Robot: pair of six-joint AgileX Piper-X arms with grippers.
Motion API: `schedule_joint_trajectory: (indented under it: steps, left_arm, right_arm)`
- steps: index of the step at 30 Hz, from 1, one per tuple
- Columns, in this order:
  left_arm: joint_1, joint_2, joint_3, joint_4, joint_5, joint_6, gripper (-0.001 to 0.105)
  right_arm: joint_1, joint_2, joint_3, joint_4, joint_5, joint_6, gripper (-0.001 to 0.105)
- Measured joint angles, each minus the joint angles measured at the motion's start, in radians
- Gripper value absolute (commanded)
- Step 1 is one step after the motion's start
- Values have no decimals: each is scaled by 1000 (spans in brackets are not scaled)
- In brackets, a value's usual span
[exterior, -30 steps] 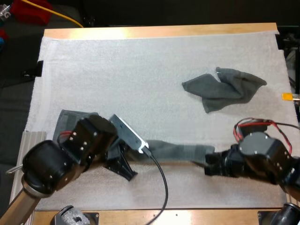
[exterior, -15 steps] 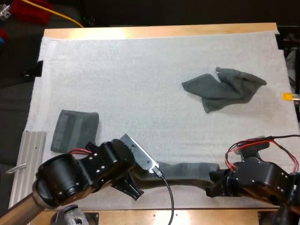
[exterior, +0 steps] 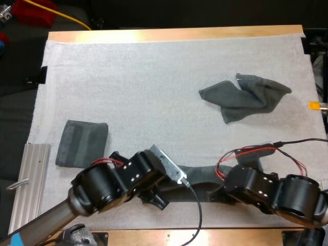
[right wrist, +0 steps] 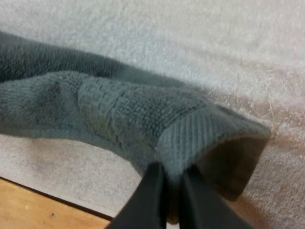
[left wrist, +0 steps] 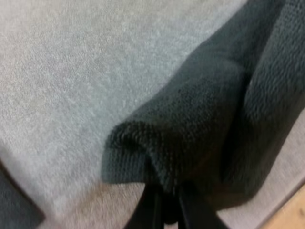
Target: Pick towel from pile, fold and stack
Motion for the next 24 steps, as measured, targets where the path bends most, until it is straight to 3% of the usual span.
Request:
schedule_joint_trajectory:
  steps: [2, 8, 14, 24]
  left_arm:
    - [53, 39, 3, -18, 7, 32, 0]
    - [240, 117, 2, -71, 209, 132, 0]
    - [343, 216, 2, -106, 365, 196, 0]
    - [490, 407, 2, -159, 442, 238, 0]
  right_arm:
    - [-57, 32, 0, -8, -5, -7, 2]
    - [-233, 93, -2, -56, -115, -68, 2]
    - [-376, 171, -3, -98, -237, -73, 2]
    - [-550, 322, -3, -193, -412, -73, 2]
